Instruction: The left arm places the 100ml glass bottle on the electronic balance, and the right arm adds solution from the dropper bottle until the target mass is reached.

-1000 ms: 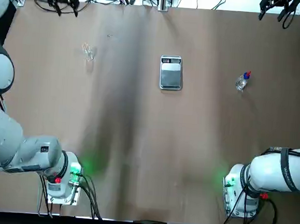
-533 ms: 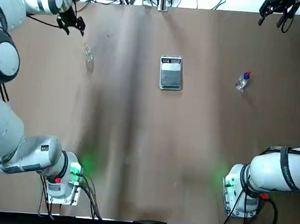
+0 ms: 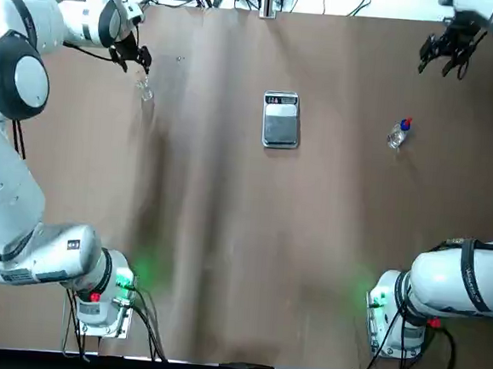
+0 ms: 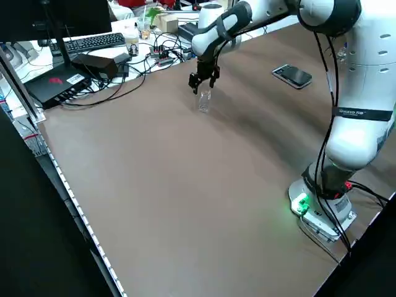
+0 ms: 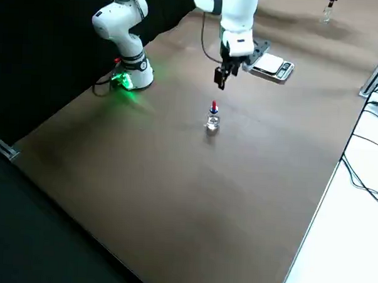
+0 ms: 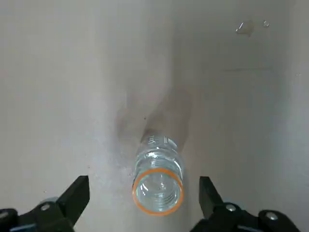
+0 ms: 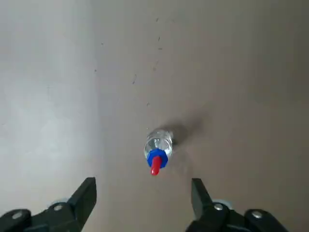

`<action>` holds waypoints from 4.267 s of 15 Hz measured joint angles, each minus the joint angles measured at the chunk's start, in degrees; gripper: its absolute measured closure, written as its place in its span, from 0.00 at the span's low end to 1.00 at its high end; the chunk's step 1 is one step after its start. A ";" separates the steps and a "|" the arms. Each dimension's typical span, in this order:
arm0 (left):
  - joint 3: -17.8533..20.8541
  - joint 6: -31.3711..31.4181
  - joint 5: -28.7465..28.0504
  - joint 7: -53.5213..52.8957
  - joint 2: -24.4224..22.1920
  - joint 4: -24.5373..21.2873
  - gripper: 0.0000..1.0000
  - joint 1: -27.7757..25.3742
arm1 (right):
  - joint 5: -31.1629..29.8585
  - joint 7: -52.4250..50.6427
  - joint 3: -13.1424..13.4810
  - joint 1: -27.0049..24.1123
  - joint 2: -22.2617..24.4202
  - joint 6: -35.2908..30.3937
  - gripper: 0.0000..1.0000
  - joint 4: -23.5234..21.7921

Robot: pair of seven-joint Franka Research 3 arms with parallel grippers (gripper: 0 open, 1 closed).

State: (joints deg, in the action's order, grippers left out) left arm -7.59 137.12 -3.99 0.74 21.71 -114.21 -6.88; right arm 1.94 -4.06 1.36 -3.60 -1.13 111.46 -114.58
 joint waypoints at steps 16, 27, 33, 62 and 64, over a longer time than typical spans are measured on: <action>-0.05 1.03 -0.09 0.80 2.49 -0.41 0.39 1.00 | -0.16 -0.79 0.05 -0.13 -1.97 16.00 0.52 -15.64; -0.09 0.96 -0.10 2.71 2.07 0.34 0.49 0.96 | -0.22 -0.97 0.23 -0.43 -3.47 16.60 0.67 -15.80; -6.91 -13.62 -0.10 11.66 -2.80 7.27 0.49 0.92 | -0.23 -1.00 0.24 -0.44 -4.02 16.99 0.71 -15.84; -3.20 -17.40 0.45 53.94 16.19 36.34 0.49 42.74 | -0.45 -1.04 0.26 -0.45 -4.46 17.46 0.95 -16.00; -3.20 -17.25 0.46 55.36 17.17 37.78 0.49 43.87 | -0.45 -1.04 0.27 -0.45 -4.46 17.46 0.93 -16.00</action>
State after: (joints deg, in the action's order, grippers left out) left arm -10.79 119.87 -3.54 56.10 38.89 -76.43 36.99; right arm 1.49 -5.10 1.63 -4.05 -5.59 128.93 -130.58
